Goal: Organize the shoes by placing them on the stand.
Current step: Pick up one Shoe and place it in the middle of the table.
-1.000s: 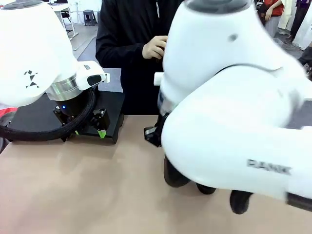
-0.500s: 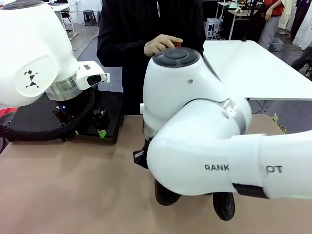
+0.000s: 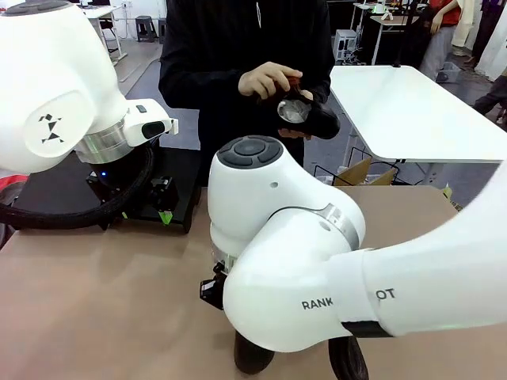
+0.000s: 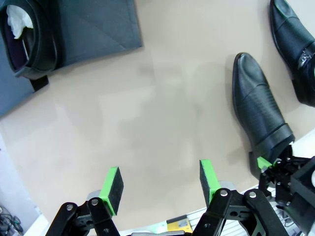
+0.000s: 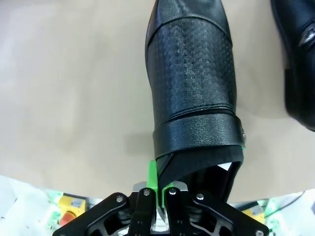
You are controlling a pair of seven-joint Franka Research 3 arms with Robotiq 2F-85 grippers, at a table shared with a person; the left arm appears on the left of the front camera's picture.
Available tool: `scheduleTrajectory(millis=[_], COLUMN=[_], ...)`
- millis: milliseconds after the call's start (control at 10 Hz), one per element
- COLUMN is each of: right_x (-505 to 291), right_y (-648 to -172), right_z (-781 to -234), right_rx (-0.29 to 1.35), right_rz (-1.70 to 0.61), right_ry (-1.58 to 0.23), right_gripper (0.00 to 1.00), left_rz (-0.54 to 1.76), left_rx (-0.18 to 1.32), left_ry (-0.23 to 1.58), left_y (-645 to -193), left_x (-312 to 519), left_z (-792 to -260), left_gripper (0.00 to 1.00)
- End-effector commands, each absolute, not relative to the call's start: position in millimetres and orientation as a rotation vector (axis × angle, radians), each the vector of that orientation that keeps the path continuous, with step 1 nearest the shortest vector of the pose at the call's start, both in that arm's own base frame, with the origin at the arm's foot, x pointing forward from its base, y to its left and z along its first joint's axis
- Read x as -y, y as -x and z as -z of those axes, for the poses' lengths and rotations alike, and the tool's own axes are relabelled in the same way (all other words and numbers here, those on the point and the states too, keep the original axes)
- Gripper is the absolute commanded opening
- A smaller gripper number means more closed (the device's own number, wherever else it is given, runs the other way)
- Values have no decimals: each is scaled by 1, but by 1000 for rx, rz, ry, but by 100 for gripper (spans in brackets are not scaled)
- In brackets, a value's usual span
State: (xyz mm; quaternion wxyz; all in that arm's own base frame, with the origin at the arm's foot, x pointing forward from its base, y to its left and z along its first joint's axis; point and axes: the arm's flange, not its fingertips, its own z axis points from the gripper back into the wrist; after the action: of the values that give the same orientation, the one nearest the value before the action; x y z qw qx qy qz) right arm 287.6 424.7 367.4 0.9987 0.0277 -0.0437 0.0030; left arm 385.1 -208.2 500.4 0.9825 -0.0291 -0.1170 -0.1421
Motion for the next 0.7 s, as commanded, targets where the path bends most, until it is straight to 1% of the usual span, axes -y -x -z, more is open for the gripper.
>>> scheduleTrajectory(millis=[0,200,400,500,600], right_x=[-437,-430,-422,-414,-405], right_y=[-296,-298,-299,-297,-293], right_z=[-367,-368,-382,-392,-405], right_rx=[103,99,109,107,117], right_rz=[7,9,29,28,24], right_ry=[-84,-106,-146,-171,-198], right_gripper=[15,52,89,100,100], left_rz=[281,281,281,281,281], left_rx=[247,247,247,247,247], left_ry=[60,60,60,60,60], left_y=[-385,-385,-385,-385,-385], left_x=[207,207,207,207,207], left_z=[-501,-501,-501,-501,-501], left_gripper=[81,81,81,81,81])
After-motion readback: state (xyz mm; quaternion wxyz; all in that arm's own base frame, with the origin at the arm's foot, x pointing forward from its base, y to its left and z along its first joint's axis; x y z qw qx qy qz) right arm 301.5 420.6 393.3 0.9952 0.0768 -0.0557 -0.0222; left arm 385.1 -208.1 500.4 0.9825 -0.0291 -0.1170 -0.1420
